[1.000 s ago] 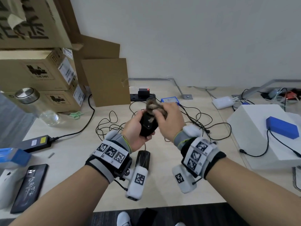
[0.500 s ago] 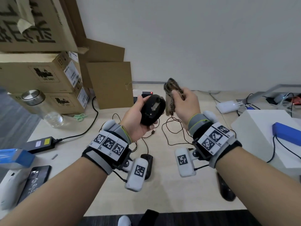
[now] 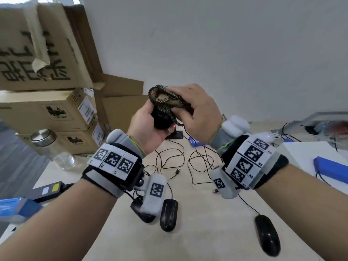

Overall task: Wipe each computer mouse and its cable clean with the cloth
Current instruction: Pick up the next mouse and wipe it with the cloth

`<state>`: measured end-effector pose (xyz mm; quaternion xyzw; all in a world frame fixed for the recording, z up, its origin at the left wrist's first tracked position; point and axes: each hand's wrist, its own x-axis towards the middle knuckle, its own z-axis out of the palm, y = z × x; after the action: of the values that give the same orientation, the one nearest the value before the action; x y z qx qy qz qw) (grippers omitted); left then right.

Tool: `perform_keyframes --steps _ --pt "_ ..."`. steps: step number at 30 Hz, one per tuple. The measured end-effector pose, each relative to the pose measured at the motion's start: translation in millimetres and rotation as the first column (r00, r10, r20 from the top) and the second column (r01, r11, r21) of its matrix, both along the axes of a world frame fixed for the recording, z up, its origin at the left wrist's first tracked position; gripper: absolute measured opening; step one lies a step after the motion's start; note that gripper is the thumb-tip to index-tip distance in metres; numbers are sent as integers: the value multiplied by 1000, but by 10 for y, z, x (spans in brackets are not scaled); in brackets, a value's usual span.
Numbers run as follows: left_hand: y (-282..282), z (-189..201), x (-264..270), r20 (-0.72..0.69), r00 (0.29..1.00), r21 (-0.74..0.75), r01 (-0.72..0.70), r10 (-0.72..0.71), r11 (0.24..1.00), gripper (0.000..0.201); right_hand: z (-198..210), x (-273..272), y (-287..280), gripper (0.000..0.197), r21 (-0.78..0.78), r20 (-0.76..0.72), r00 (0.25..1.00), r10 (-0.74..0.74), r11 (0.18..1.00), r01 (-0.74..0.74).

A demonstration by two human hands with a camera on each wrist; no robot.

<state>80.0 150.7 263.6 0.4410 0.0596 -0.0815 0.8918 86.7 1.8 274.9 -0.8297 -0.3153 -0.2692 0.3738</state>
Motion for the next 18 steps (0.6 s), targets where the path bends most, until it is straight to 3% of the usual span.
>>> perform_keyframes --steps 5,11,16,18 --pt "-145 -44 -37 -26 999 31 41 -40 999 41 -100 143 -58 36 -5 -148 947 -284 958 287" --pt "-170 -116 39 -109 994 -90 -5 -5 996 43 -315 -41 46 41 -43 26 996 -87 995 89" --pt "-209 -156 -34 -36 995 62 92 -90 994 35 -174 240 -111 34 82 -244 908 -341 926 370" --pt "-201 -204 -4 -55 996 54 66 -63 996 33 -235 172 -57 35 36 -227 917 -329 938 345"
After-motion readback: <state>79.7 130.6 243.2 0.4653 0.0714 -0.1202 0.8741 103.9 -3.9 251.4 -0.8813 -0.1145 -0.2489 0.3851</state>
